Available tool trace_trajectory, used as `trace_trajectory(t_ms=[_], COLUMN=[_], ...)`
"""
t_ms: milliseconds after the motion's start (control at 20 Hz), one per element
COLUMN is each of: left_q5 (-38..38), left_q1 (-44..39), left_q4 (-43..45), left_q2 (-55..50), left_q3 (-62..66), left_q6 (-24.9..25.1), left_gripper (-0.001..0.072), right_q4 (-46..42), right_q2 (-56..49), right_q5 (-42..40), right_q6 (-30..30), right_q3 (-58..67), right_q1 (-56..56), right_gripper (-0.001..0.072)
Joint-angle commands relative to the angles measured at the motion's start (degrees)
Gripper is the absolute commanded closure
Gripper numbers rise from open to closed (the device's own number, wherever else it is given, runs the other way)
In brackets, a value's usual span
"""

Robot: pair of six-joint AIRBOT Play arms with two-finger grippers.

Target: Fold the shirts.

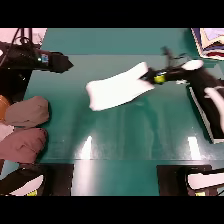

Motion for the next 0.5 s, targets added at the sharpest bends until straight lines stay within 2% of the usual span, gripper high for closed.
trace_trajectory(t_ms=[0,250,450], left_q5=[3.67,7.54,7.67], left_q1=[-4.79,-7.98,-7.96], left_q4=[0.04,0.00,-0.02], left_q2=[-0.02,-0.02,-0.02], left_q3=[-0.04,-0.04,-0.04], left_q6=[-0.31,-0.42,-1.73], left_gripper=[0.0683,0.0683,0.0683], right_q4=[-2.56,-2.49,-2.49], right_q2=[8.39,11.67,11.58], right_q5=[-0.02,0.42,-2.03], right_q6=[0.28,-0.50,-1.51], right_q3=[-3.96,-3.21,0.50], right_q1=[-17.86,-36.81,-41.35], right_gripper=[0.0695,0.0695,0.0696])
